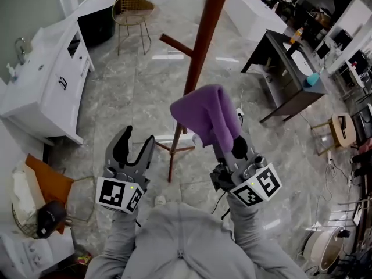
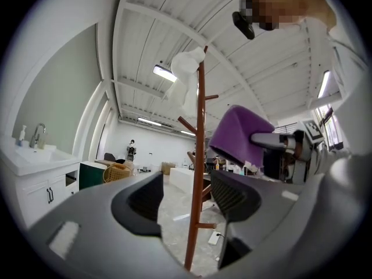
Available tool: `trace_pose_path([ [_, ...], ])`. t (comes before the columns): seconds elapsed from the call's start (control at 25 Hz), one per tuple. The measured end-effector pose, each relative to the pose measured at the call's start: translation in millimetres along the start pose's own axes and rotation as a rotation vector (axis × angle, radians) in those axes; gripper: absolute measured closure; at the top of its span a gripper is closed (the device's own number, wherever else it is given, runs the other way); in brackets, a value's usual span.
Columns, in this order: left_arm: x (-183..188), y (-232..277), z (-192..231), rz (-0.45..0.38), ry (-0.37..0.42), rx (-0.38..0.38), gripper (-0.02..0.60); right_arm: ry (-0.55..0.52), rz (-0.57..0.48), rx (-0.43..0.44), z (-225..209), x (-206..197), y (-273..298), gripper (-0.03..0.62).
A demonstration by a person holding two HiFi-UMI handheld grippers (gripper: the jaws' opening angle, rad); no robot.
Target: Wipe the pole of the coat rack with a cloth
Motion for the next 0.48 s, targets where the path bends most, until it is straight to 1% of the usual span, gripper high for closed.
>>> trace_pose_path([
  [0.08, 3.2, -1.0, -0.4, -0.005, 0.006, 0.002, 0.305, 0.026, -0.033, -0.046, -6.1, -1.3, -8.0, 0.533],
  [0.24, 10.3, -3.3, 0.7, -0.016, 0.017, 0.010, 0.305, 0.044, -0.071, -0.131, -19.9, -1.1, -24.1, 0.533],
  [0.48, 15.5, -10.7, 3.3, -0.024, 0.019, 0.041, 0.305, 0.026, -0.048, -0.256, -41.5, -7.2, -53.2, 0.533],
])
Point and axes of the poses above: the fingertips, and each gripper's own axes: y forward along the fingers, z to its left, x out of its top, the point moved 6 cm from there along -y, backward along the fingers, and after that the axes turned 11 degrees about x, right-handed, at the moved point
